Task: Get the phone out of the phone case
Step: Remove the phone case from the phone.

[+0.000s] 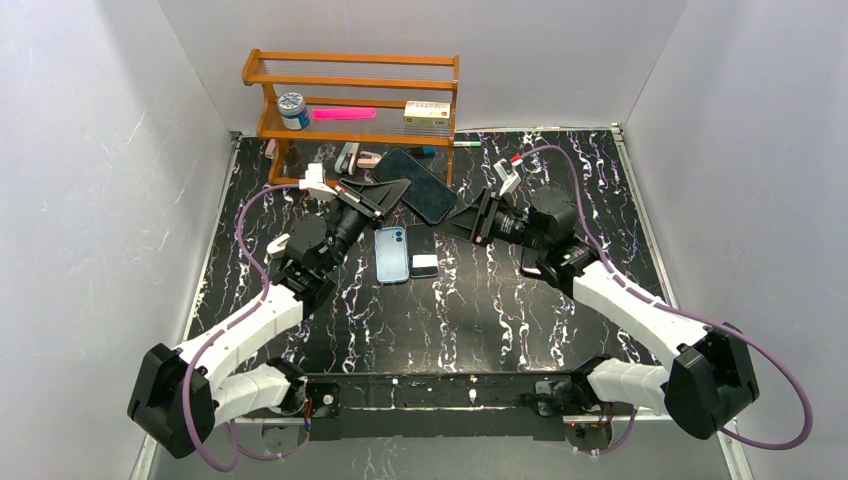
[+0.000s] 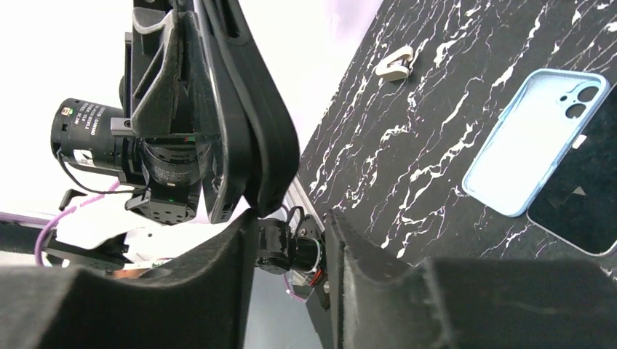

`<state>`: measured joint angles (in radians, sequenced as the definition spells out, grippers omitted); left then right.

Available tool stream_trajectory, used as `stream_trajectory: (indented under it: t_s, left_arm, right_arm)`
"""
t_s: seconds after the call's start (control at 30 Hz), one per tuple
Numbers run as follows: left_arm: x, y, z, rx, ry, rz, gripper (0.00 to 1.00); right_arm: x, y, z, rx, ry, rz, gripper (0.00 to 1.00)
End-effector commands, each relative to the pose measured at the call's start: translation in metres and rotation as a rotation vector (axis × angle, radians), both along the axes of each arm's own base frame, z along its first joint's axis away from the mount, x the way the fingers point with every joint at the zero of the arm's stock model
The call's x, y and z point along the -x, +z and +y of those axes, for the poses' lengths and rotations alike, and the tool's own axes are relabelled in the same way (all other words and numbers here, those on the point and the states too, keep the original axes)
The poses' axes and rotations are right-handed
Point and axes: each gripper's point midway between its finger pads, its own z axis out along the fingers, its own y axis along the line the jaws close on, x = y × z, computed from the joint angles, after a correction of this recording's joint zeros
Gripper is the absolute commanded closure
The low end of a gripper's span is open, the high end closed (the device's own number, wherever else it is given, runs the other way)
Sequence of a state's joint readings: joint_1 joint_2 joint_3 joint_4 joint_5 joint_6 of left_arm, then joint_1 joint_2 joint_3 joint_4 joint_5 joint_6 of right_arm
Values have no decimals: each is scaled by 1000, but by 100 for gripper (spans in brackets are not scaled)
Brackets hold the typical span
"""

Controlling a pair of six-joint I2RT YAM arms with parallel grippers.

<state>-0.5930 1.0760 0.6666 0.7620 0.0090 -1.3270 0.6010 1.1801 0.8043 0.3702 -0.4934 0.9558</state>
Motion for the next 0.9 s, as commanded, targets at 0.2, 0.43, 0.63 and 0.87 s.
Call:
stream_trajectory:
  t_s: [0.2, 0.43, 0.63, 0.87]
  left_arm:
    - [36, 33, -1, -64, -93, -195, 100]
    - [28, 13, 3, -265, -58, -178, 100]
    - [32, 10, 2, -266, -77, -172, 100]
    - [34, 15, 3, -229, -80, -171, 100]
  right_arm:
    - [-8, -10, -39, 170, -87, -92, 23]
    - [11, 30, -48, 136, 6, -151, 20]
    - [18, 57, -38, 21, 66, -108, 23]
    - [21, 51, -32, 11, 111, -29, 30]
